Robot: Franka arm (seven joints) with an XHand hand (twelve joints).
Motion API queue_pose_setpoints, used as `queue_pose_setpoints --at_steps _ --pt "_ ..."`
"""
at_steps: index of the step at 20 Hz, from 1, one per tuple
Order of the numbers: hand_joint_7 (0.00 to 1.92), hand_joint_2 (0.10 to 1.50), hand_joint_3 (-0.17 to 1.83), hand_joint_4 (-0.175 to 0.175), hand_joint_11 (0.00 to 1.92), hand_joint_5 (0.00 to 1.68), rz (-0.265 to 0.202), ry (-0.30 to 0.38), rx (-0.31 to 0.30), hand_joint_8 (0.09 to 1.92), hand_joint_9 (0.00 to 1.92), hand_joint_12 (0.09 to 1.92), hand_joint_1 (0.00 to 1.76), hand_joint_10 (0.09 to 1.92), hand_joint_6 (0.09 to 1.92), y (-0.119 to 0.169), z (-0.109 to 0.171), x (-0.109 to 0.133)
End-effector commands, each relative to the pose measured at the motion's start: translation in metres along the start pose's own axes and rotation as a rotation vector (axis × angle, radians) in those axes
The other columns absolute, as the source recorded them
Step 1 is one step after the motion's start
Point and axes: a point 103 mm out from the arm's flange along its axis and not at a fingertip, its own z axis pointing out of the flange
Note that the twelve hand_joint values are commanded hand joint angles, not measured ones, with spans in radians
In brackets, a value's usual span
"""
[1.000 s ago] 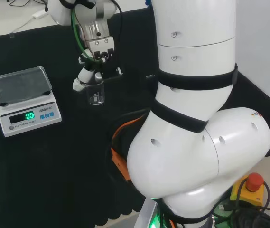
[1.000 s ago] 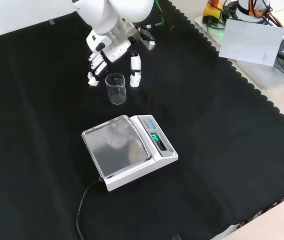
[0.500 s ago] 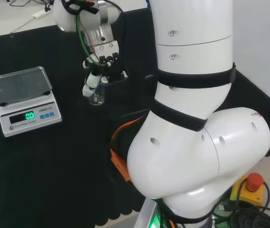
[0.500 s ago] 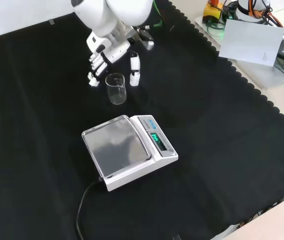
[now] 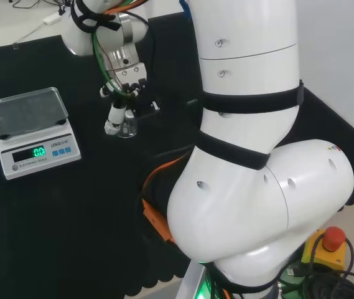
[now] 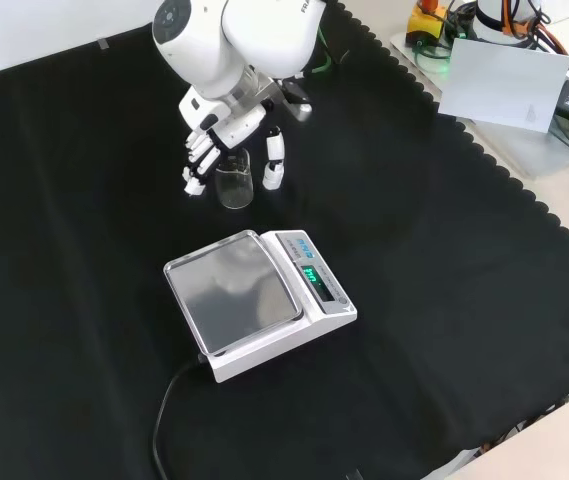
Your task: Pick up the beaker.
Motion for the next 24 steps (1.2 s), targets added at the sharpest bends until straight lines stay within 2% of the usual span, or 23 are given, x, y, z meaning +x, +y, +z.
queue_pose_setpoints --at_steps 1,3,6,8,13,24 --pt "0.29 0.47 0.47 0.094 0.43 0.41 0.035 0.025 -0.062 0.74 0.46 1.51 1.01 0.84 0.09 0.005 0.01 0.0" --pt "0.45 0.44 0.57 0.092 0.55 0.54 0.045 0.026 -0.085 0.76 0.62 1.43 1.08 0.77 0.22 0.006 0.012 0.002" --pt "0.61 0.42 0.69 0.097 0.74 0.62 0.058 0.031 -0.13 0.78 0.85 1.31 1.15 0.66 0.77 0.007 0.013 0.005" --pt "0.73 0.42 0.73 0.092 0.87 0.73 0.06 0.034 -0.162 0.81 0.99 1.22 1.2 0.63 0.95 0.006 0.013 0.006" --pt "0.91 0.42 0.78 0.074 1.04 0.92 0.063 0.031 -0.187 0.88 1.18 1.12 1.26 0.56 1.01 0.007 0.011 0.01" --pt "0.97 0.44 0.79 0.052 1.1 0.98 0.062 0.023 -0.201 0.94 1.23 1.07 1.3 0.57 1.01 -0.002 -0.004 0.004"
